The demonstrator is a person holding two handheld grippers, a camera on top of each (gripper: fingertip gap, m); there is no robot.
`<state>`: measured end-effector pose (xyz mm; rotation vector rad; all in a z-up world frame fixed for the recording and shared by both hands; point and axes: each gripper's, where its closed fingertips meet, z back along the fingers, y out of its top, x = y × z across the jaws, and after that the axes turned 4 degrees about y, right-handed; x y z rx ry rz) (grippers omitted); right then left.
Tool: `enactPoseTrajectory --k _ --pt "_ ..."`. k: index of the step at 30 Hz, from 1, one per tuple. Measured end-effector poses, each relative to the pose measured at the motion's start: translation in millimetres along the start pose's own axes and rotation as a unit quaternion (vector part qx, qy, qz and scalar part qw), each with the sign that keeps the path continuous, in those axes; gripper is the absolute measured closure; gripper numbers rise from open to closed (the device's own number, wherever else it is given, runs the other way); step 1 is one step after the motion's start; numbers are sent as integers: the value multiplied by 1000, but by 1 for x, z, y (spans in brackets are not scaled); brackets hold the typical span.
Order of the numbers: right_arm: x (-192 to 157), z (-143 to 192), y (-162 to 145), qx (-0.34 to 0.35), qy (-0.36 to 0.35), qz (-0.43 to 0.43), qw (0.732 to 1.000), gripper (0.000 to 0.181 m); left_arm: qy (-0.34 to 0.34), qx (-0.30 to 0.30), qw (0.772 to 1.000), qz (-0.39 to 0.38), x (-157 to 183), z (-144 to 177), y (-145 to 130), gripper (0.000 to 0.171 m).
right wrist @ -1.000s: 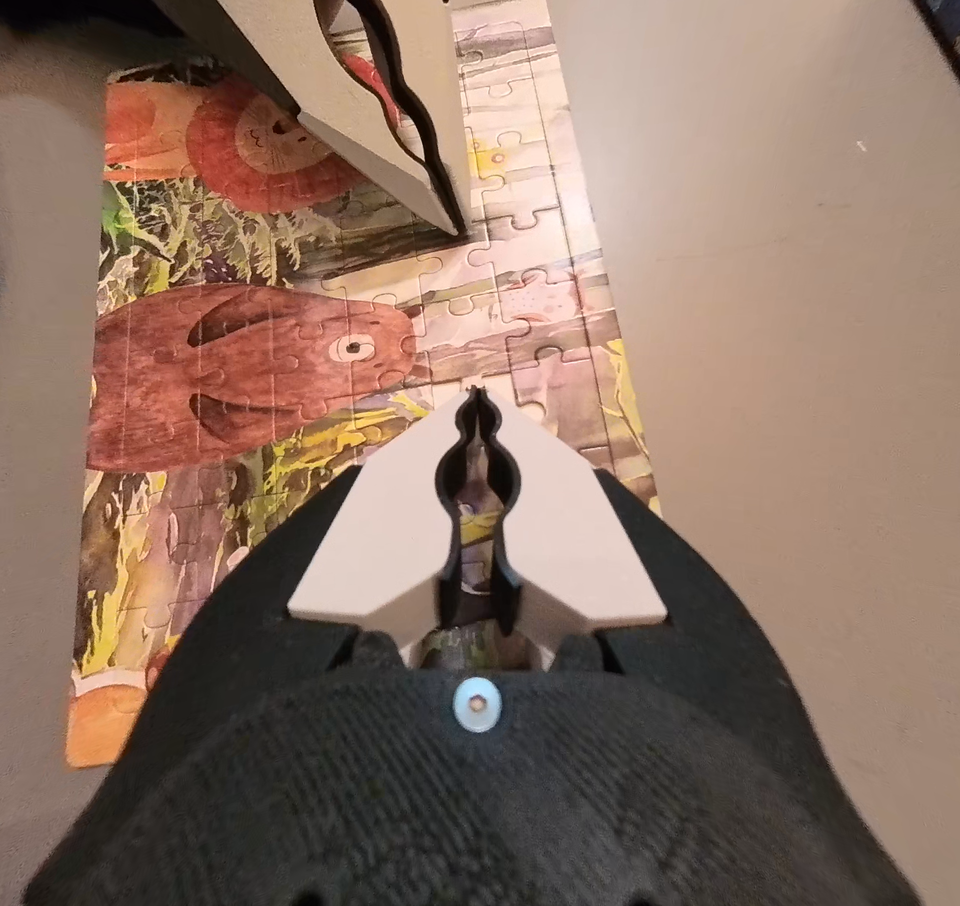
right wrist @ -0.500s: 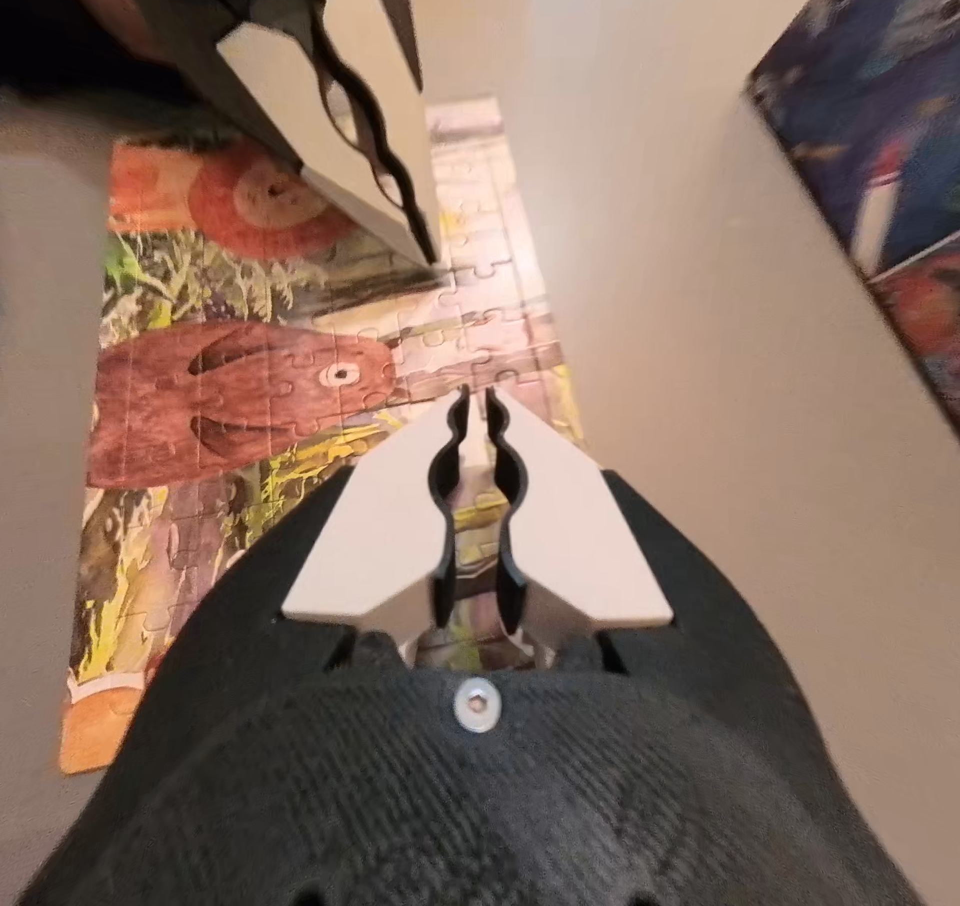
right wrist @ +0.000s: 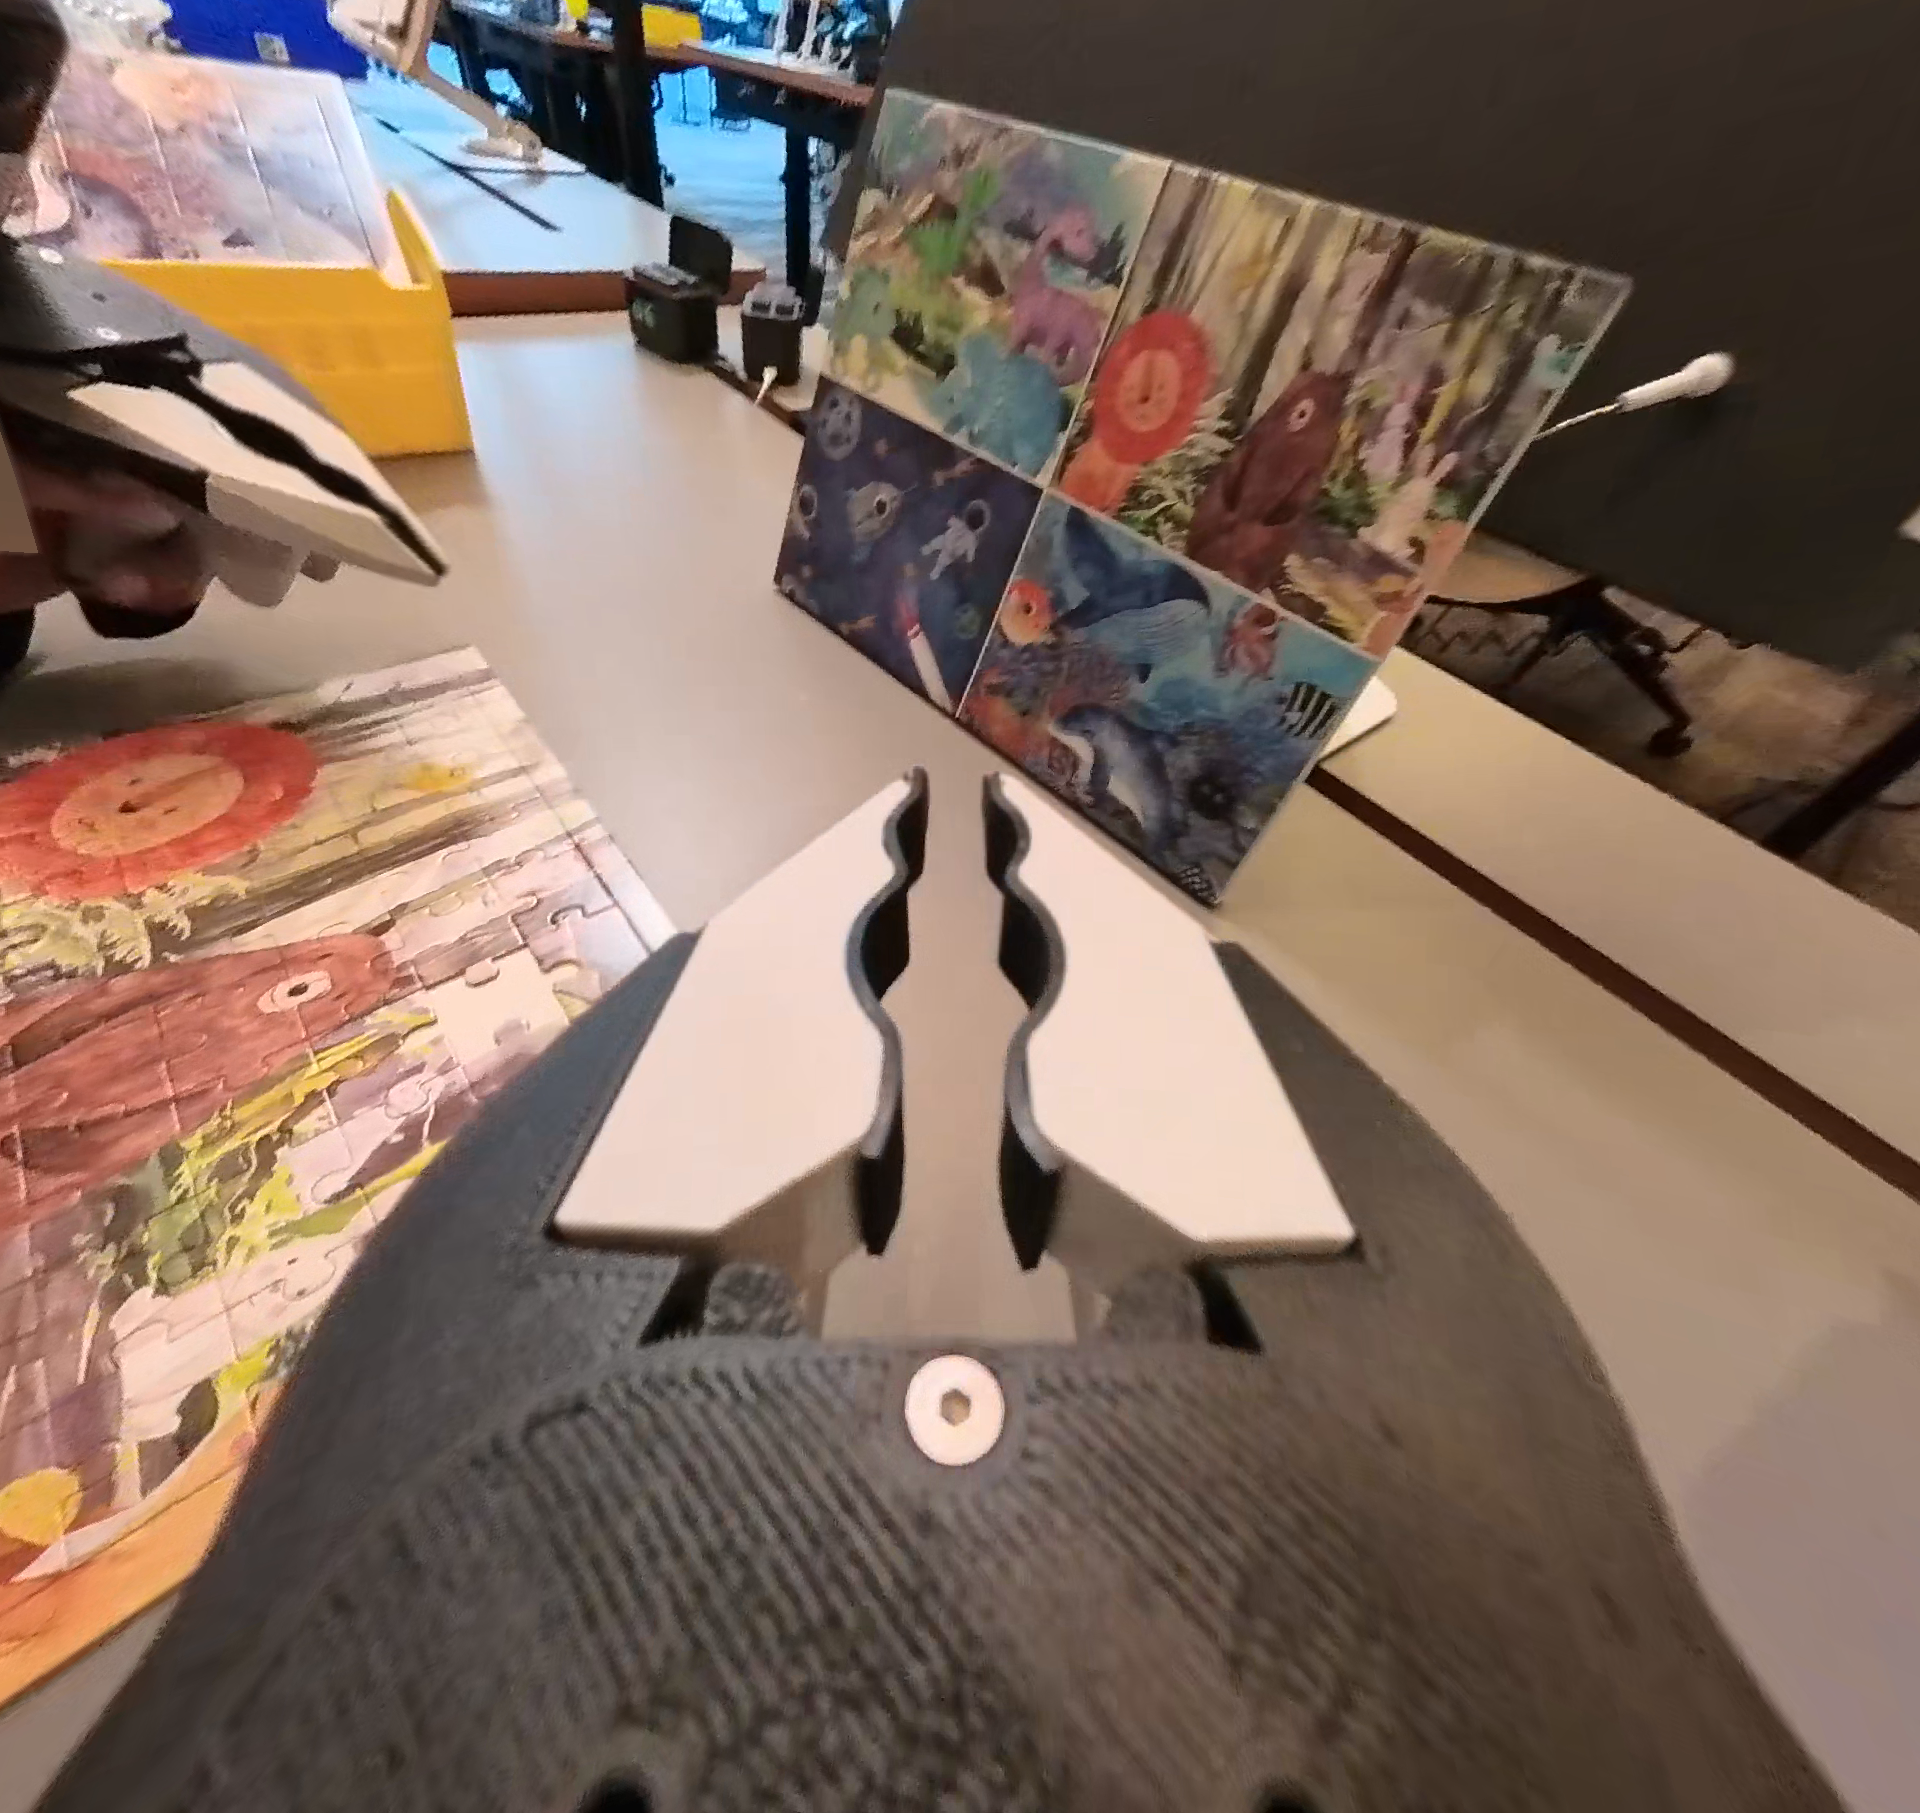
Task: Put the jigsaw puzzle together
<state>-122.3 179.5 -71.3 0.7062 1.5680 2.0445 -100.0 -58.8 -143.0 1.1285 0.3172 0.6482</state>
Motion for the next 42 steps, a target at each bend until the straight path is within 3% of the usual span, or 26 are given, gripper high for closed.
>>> enactPoseTrajectory --k 6,20,42 --pt "6 8 11 31 -24 11 999 172 2 17 1000 -7 -5 5 2 171" --pt "2 -5 -9 5 -8 8 1000 167 -32 39 999 0 2 8 7 162" --pt "10 12 8 55 -40 1 998 167 -49 22 999 -11 13 1 -1 163"
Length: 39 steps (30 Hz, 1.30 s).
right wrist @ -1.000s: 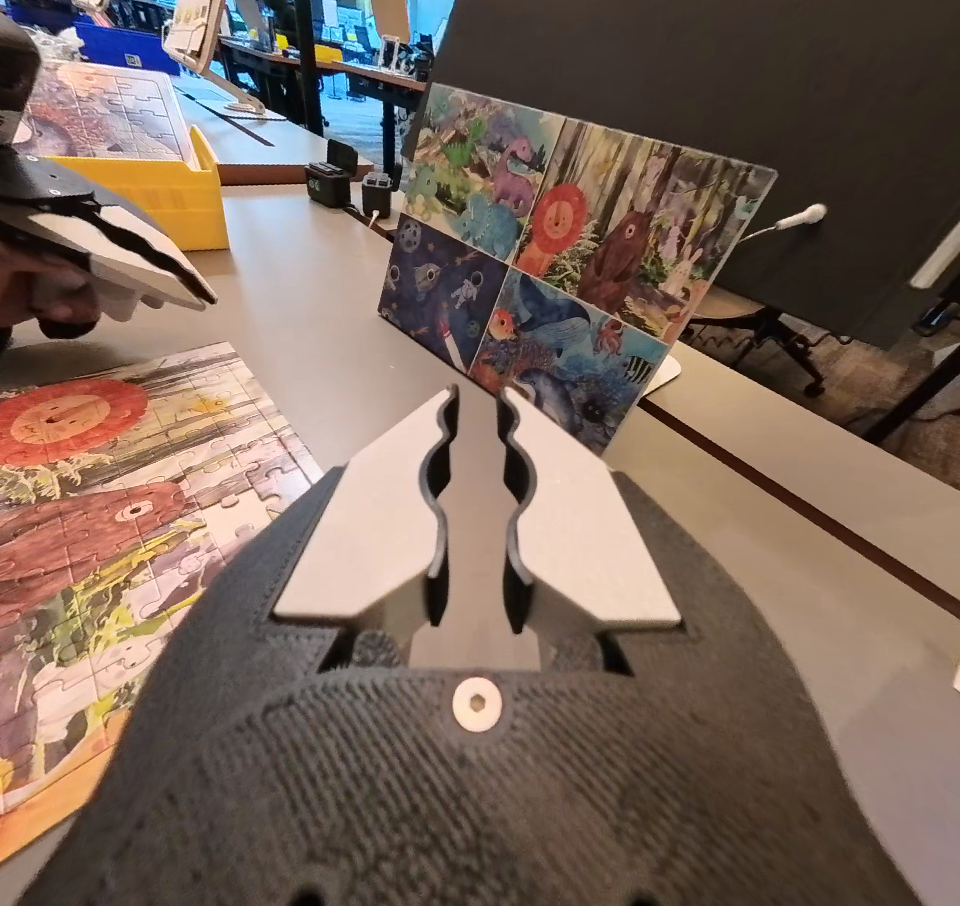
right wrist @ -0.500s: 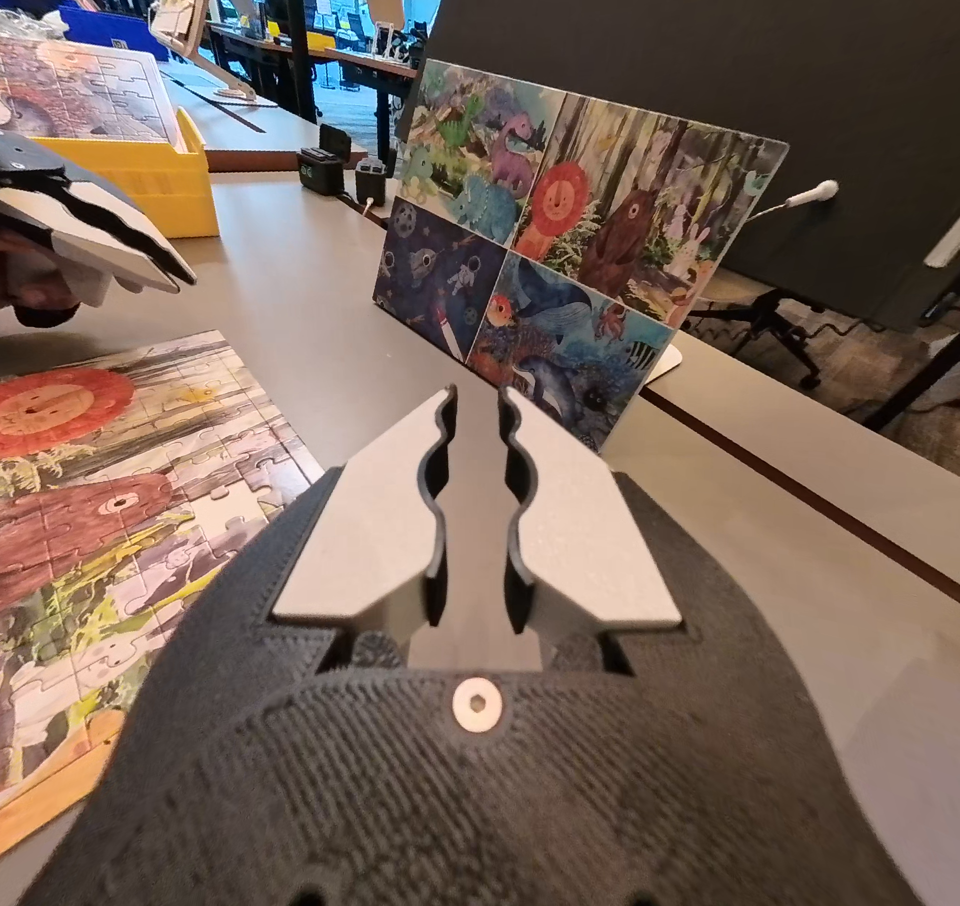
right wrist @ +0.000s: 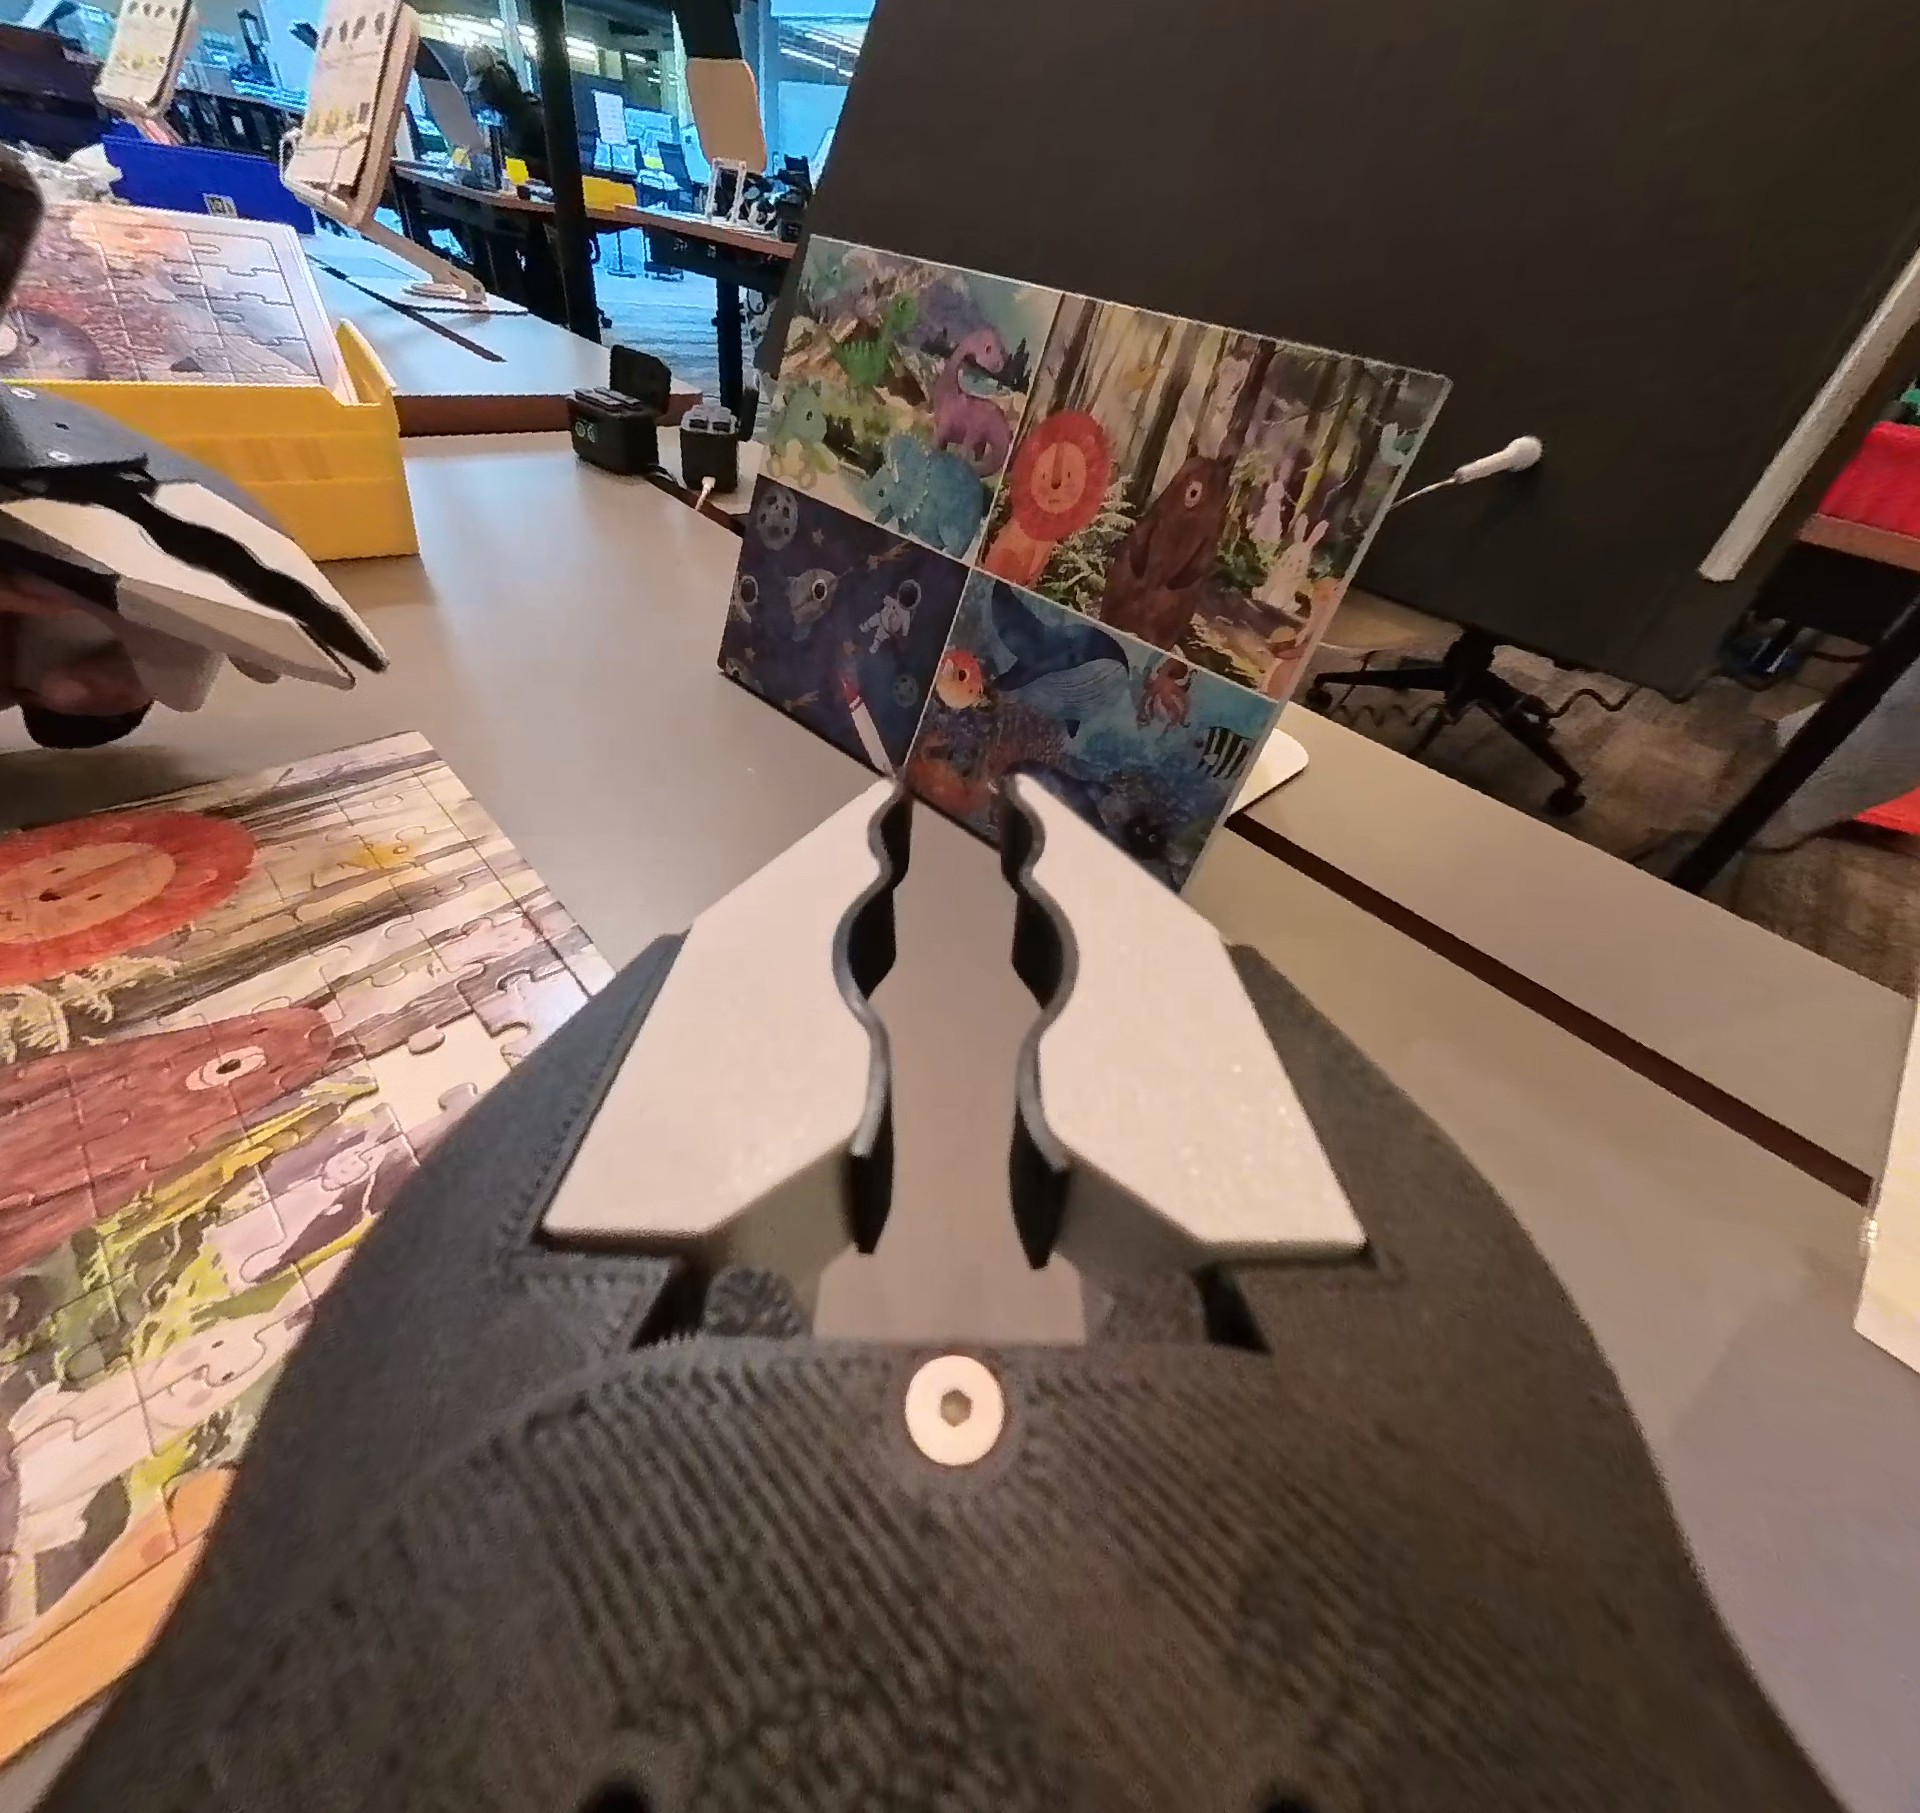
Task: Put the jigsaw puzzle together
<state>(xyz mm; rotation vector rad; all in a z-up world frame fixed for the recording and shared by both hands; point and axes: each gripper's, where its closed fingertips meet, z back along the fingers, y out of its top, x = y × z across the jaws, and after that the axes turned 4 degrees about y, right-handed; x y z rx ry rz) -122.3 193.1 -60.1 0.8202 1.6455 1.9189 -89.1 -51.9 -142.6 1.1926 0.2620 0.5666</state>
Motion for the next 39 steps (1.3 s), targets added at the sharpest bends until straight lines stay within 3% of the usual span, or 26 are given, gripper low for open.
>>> enactPoseTrajectory --k 39 --pt "4 7 11 22 -19 8 1000 165 -3 -11 1000 -15 5 -3 -4 162"
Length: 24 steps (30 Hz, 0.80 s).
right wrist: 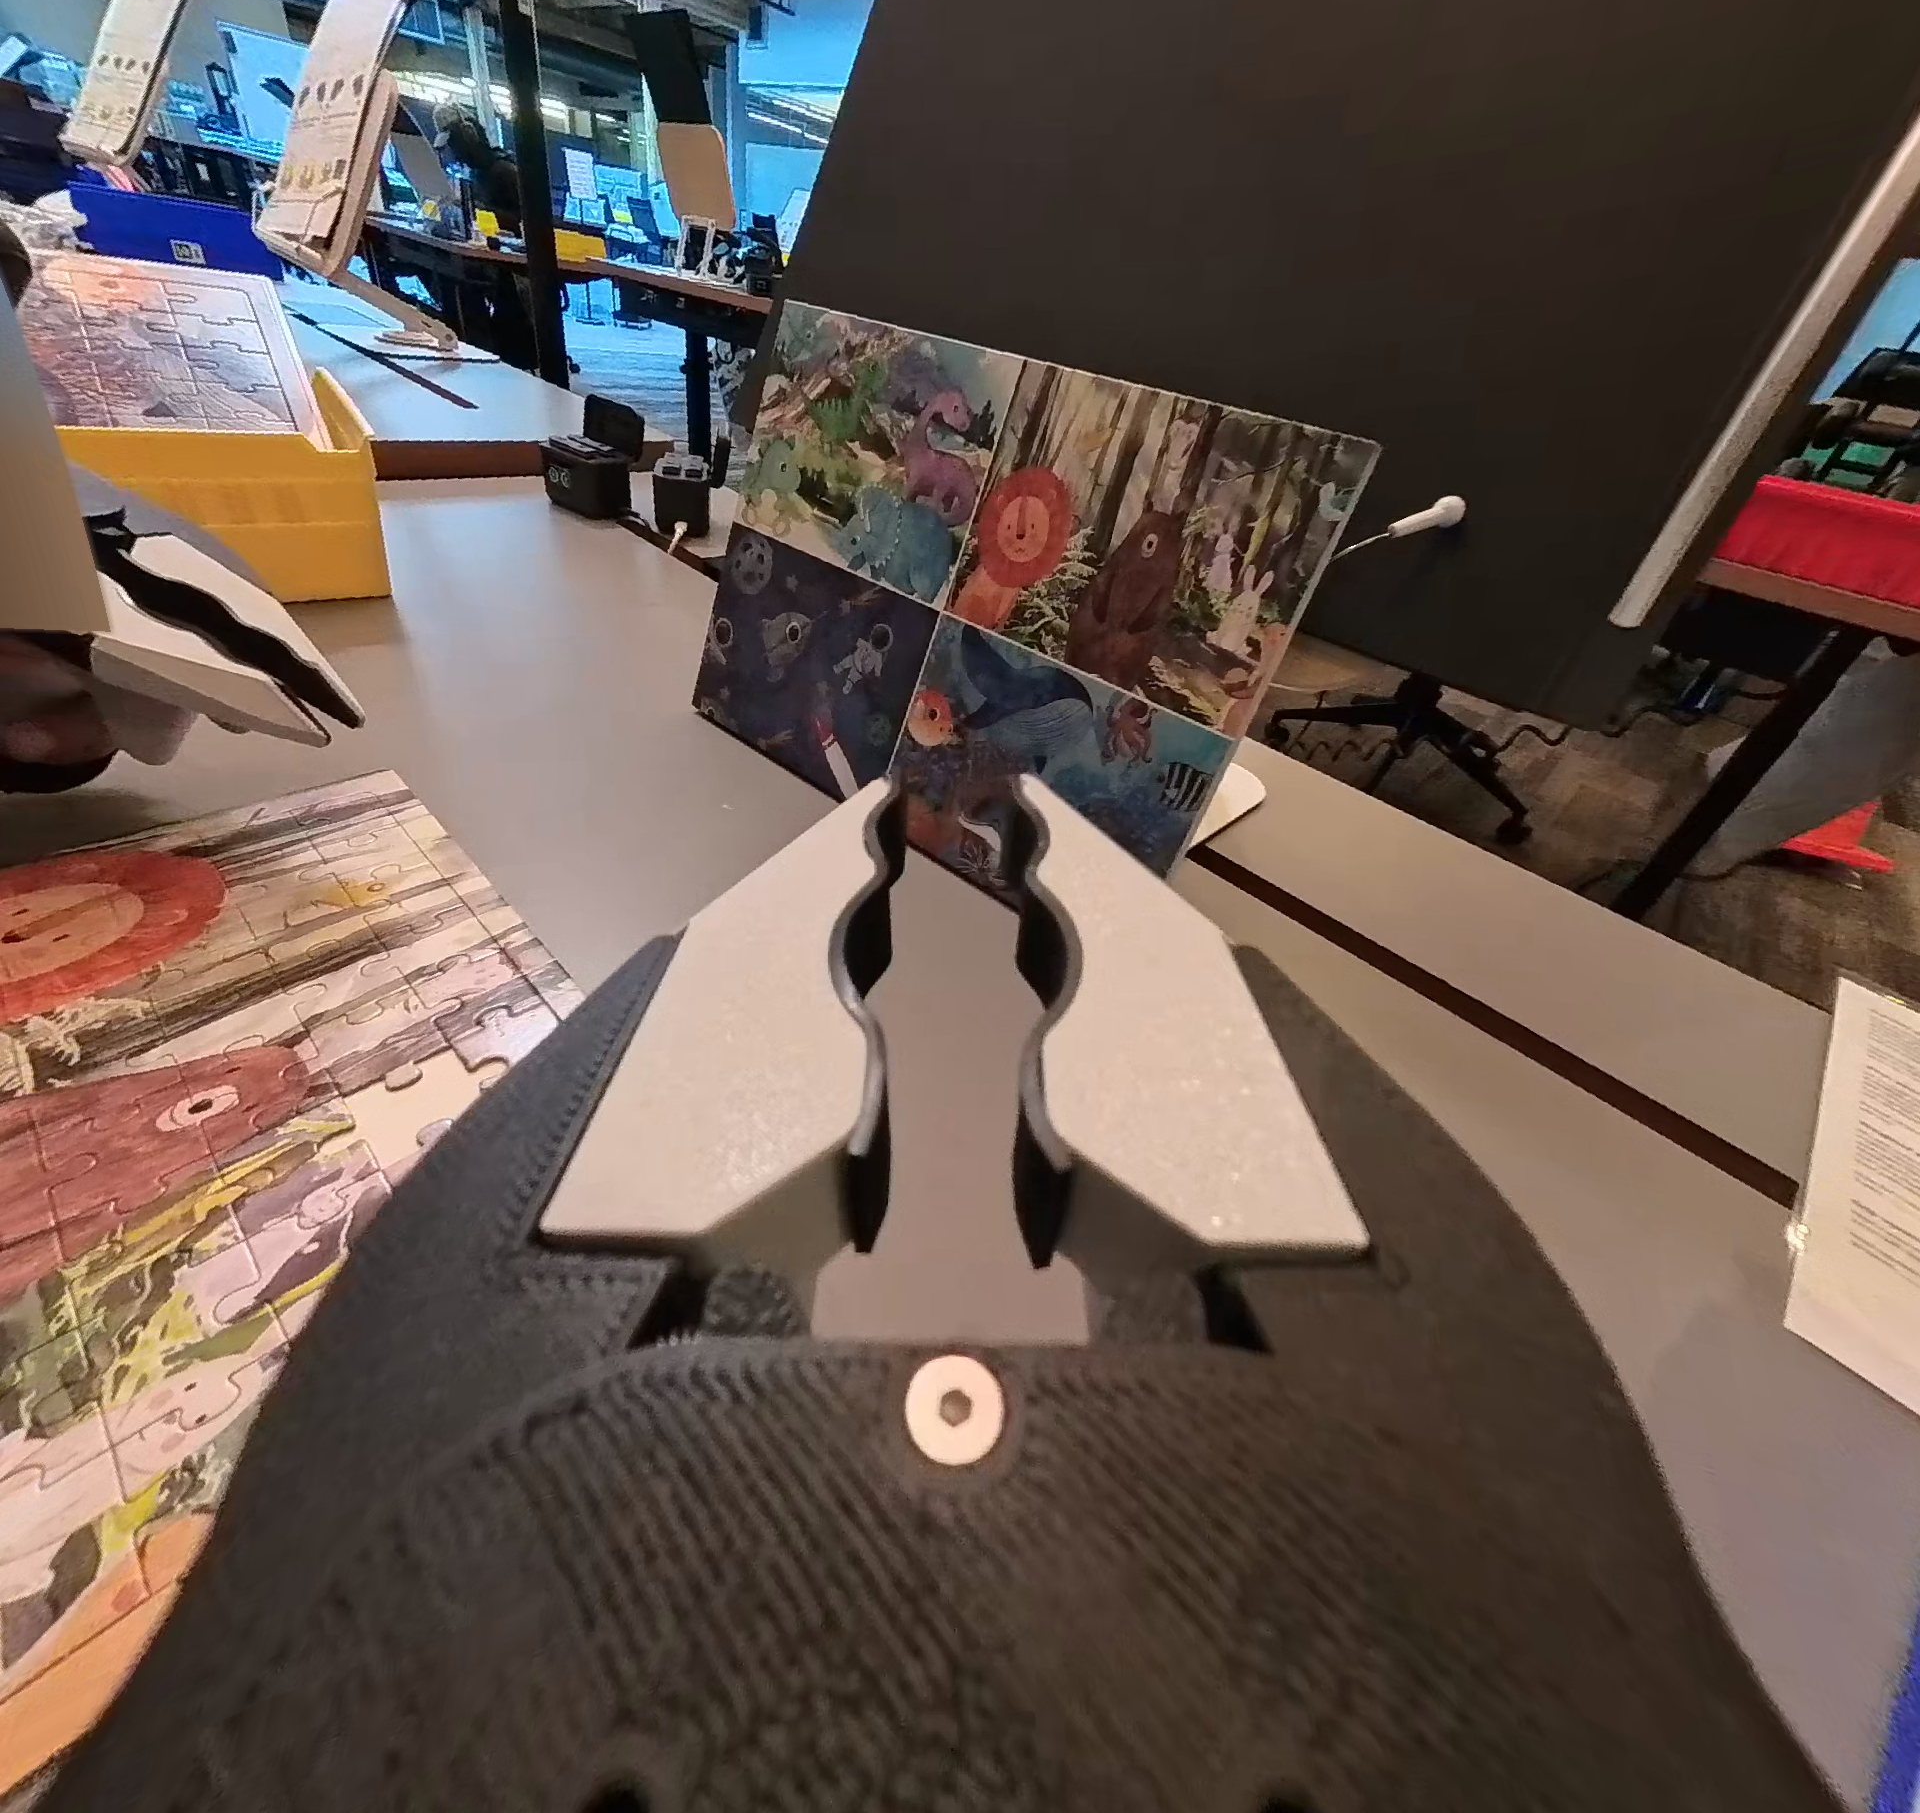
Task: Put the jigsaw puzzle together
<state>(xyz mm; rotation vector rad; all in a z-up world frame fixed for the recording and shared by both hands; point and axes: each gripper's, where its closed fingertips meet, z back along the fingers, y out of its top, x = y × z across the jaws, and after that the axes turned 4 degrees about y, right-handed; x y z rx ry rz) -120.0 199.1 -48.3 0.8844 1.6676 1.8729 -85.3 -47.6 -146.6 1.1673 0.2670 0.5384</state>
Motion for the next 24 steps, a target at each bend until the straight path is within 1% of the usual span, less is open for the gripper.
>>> enactPoseTrajectory --k 2,4,8,11,14,16,18,20,22,24 --pt "2 1 0 -1 -4 0 1000 163 0 -1 1000 -2 0 0 0 162" --pt "5 2 -5 -9 -10 -4 1000 155 1 -3 1000 -4 1 -1 -1 162" --pt "-4 9 -29 -48 -15 -25 998 142 3 -6 1000 -5 0 -2 -3 162" --pt "-16 27 -39 -58 -31 -47 997 147 3 -4 1000 -4 0 -1 -2 162" --pt "-37 51 -39 -59 -59 -77 994 151 5 -6 1000 -4 -1 -2 -3 162" --pt "-50 67 -51 -102 -78 -89 988 152 0 -7 1000 -1 -1 -3 -4 162" --pt "-61 87 -72 -172 -96 -104 975 146 -5 -9 1000 -1 2 -4 -4 162" --pt "-70 105 -92 -223 -106 -121 961 141 -6 -11 1000 -7 5 -5 -5 162" --pt "-76 118 -109 -252 -109 -136 952 136 -6 -15 1000 -13 7 -6 -6 162" --pt "-81 124 -124 -266 -105 -153 946 130 -6 -19 1000 -17 8 -8 -8 162"
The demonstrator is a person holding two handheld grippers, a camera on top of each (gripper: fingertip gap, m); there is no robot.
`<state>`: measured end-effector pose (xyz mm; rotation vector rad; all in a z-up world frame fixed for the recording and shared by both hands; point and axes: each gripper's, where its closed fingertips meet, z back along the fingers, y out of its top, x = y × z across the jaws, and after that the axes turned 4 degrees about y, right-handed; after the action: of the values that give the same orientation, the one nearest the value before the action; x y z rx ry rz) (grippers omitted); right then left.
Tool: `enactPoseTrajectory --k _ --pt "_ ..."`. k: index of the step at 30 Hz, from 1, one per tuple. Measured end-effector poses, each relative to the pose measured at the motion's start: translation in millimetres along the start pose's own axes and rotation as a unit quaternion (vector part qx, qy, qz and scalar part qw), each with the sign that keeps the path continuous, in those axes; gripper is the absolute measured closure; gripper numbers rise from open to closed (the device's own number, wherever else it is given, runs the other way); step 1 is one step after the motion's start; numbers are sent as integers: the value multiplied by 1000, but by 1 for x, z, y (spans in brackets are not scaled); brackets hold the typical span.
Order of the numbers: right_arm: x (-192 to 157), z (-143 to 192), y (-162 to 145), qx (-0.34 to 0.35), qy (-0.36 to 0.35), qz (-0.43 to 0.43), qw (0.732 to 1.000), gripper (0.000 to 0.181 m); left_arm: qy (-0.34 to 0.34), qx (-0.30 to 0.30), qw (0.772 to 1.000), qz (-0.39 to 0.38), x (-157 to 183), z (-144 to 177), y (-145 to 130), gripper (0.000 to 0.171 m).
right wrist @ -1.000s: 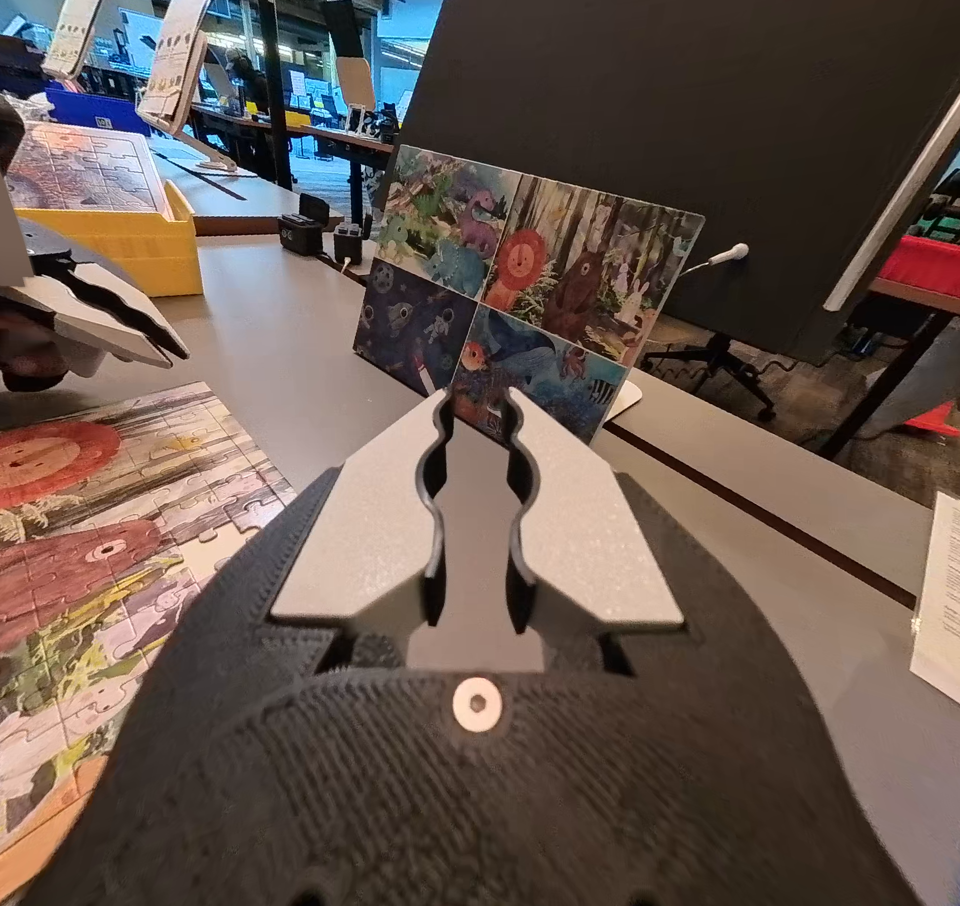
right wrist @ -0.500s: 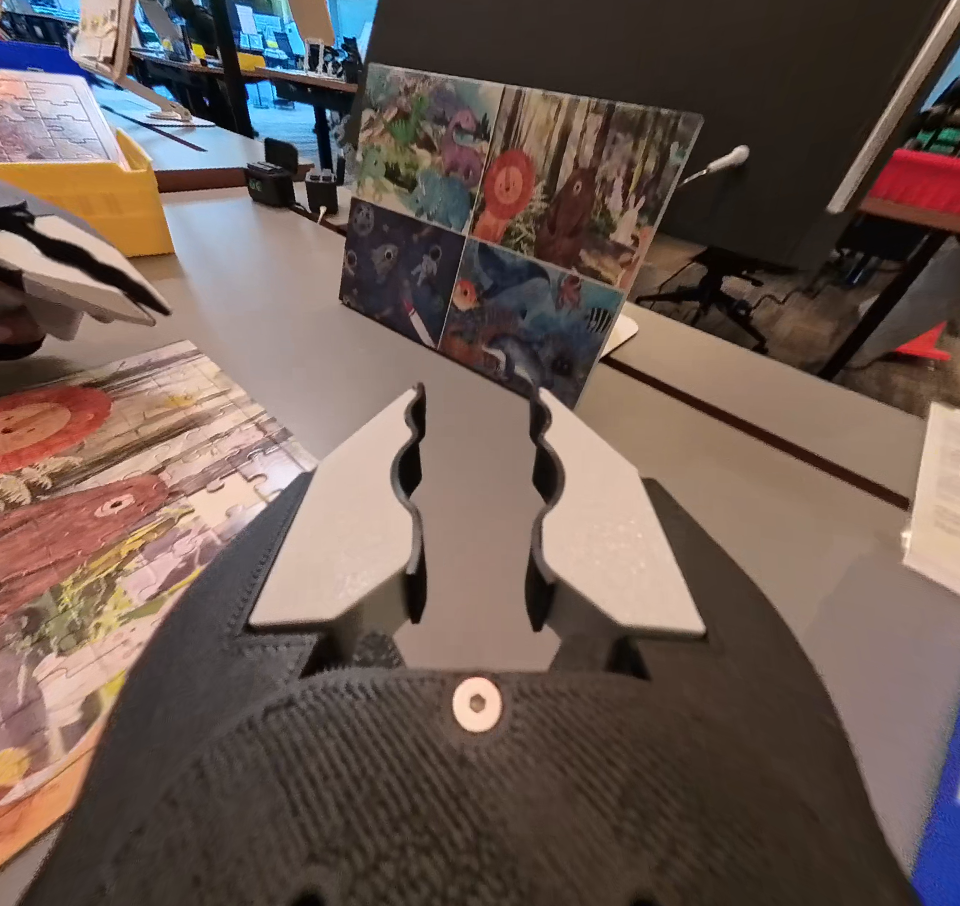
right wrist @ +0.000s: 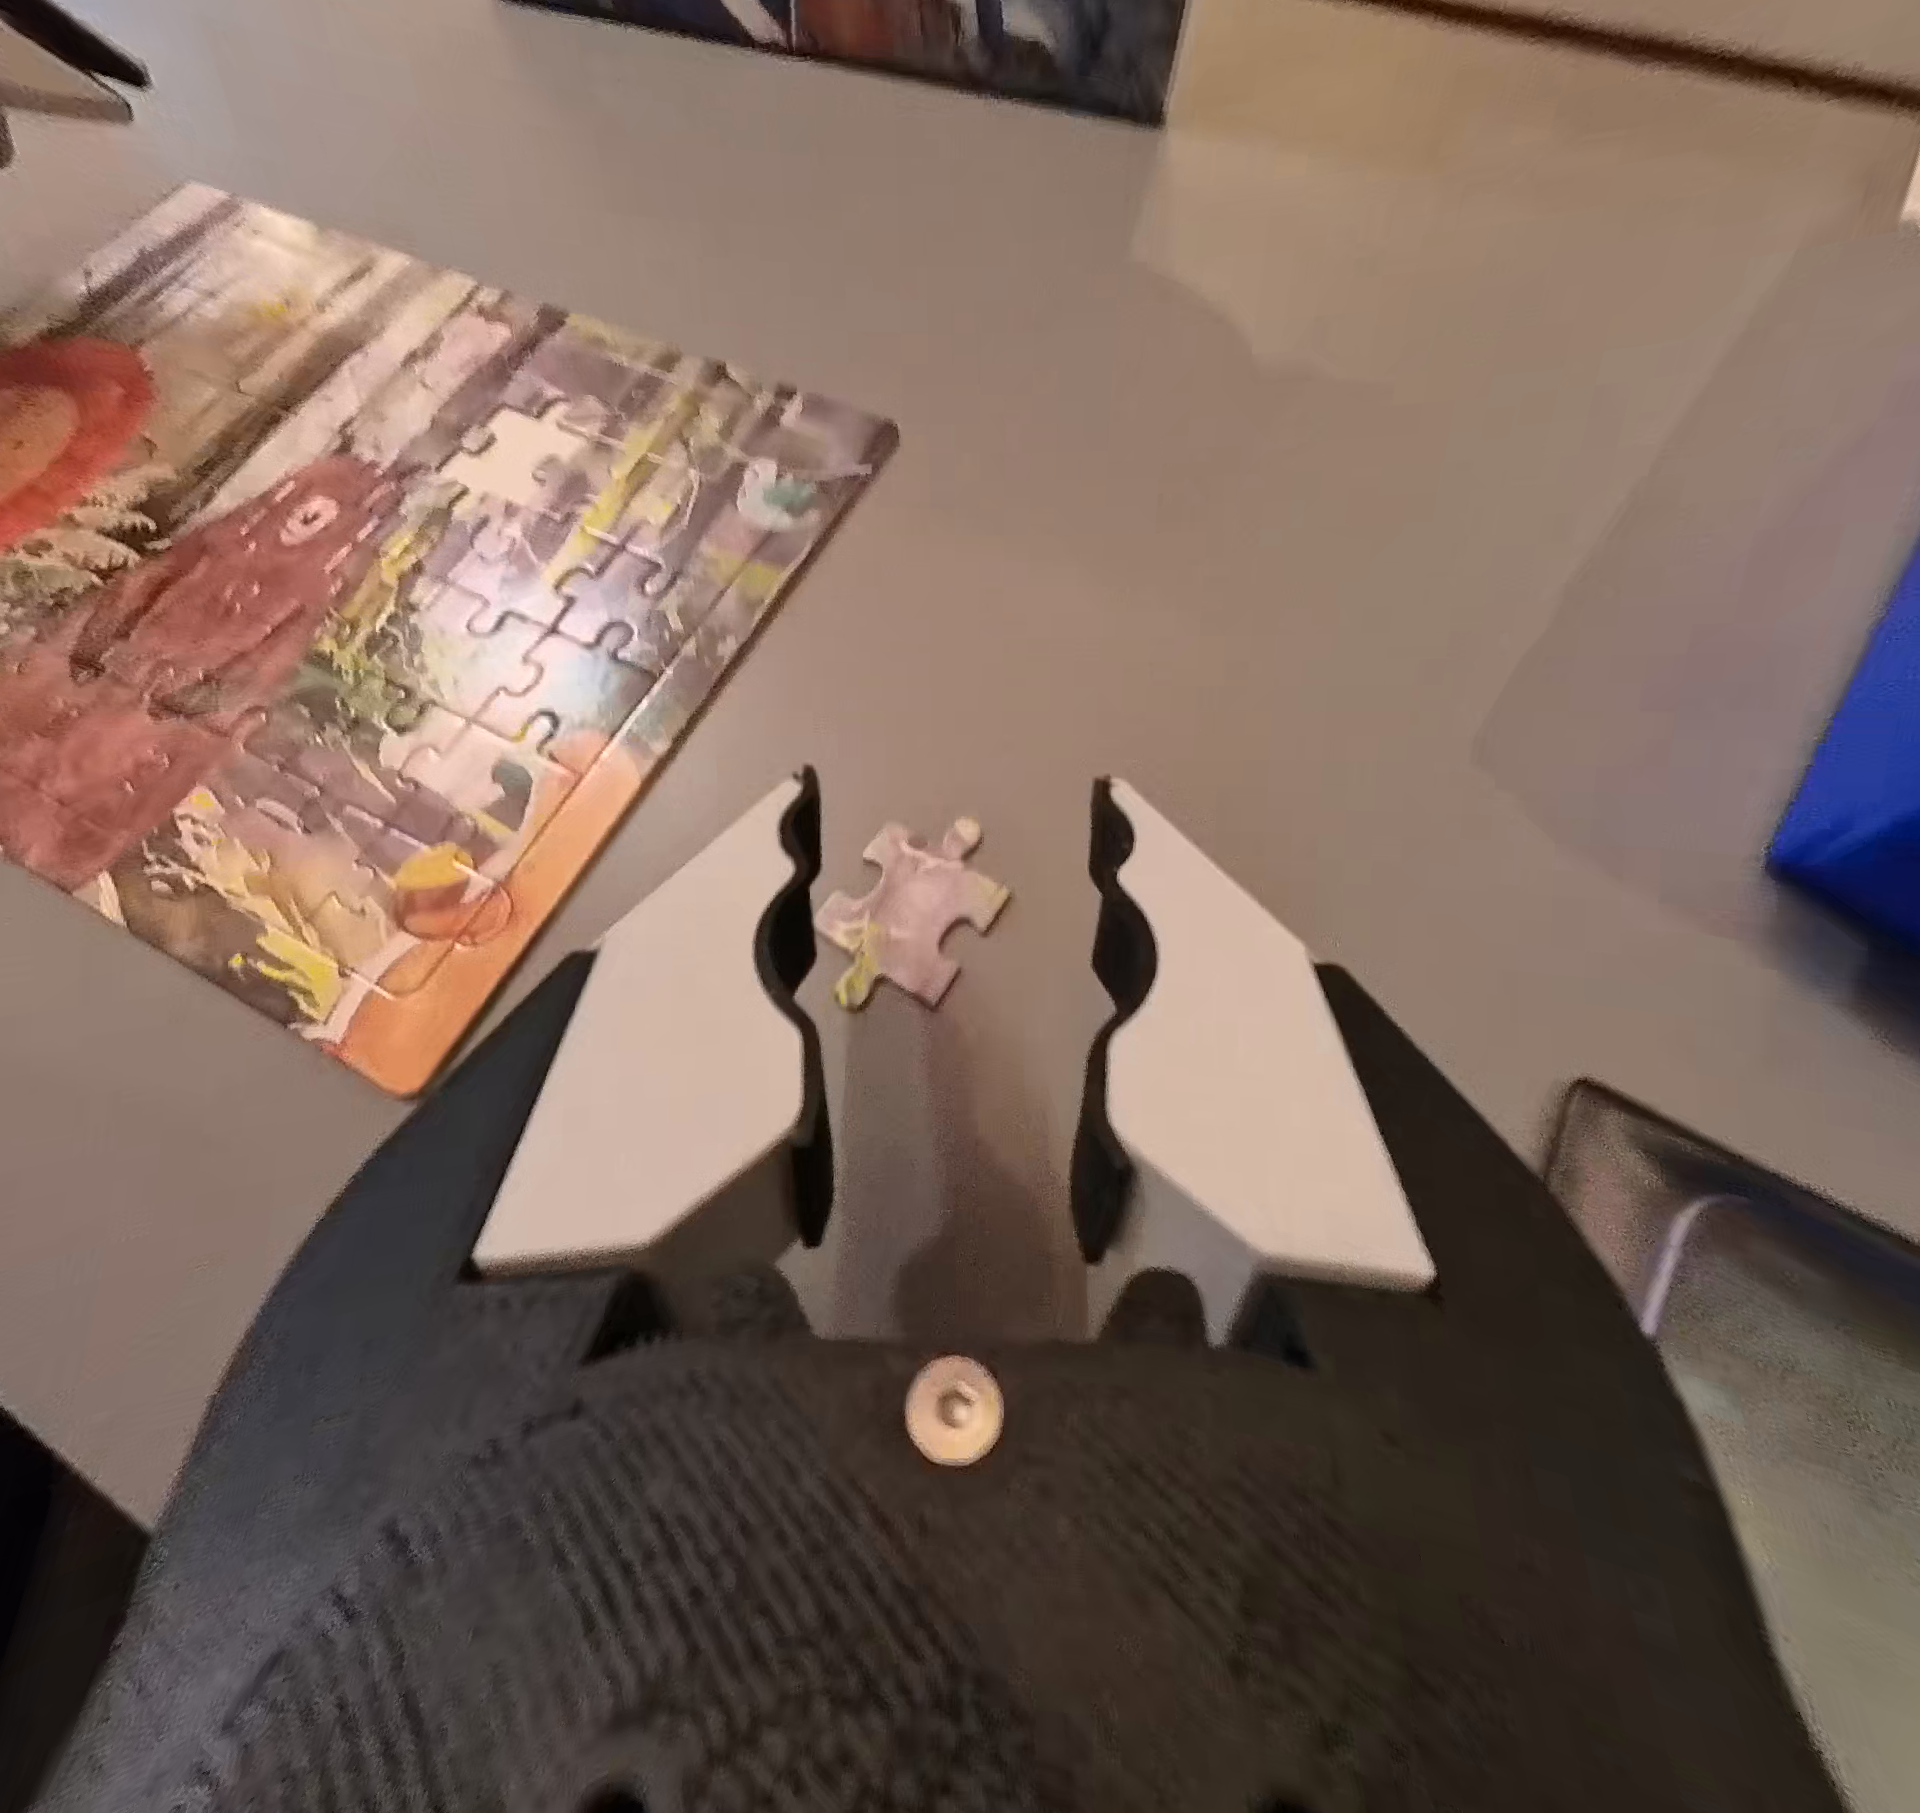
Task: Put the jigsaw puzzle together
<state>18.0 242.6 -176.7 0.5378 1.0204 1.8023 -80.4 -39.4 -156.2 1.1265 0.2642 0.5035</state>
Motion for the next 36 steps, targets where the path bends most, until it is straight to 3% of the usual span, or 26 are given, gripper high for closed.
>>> enactPoseTrajectory --k 5,12,15,18,24,31,36 --pt "5 -11 -26 -53 -14 -17 998 118 4 -5 1000 -3 -1 -1 -3 163" --pt "3 -13 -30 -68 -23 5 997 124 5 -2 1000 7 -5 0 -2 163" --pt "-3 -15 -29 -67 -12 13 998 135 6 -4 1000 5 -5 0 -3 163" --pt "-11 -16 -29 -67 4 23 997 160 7 -5 1000 2 -4 -1 -3 163" --pt "-16 -19 -27 -67 11 22 997 165 6 -5 1000 1 -4 0 -3 163" --pt "-44 -32 12 -15 68 39 997 165 4 -6 1000 6 -5 -1 -3 163" --pt "-67 -63 52 -26 99 108 989 165 1 -7 1000 14 -6 -1 -3 162"
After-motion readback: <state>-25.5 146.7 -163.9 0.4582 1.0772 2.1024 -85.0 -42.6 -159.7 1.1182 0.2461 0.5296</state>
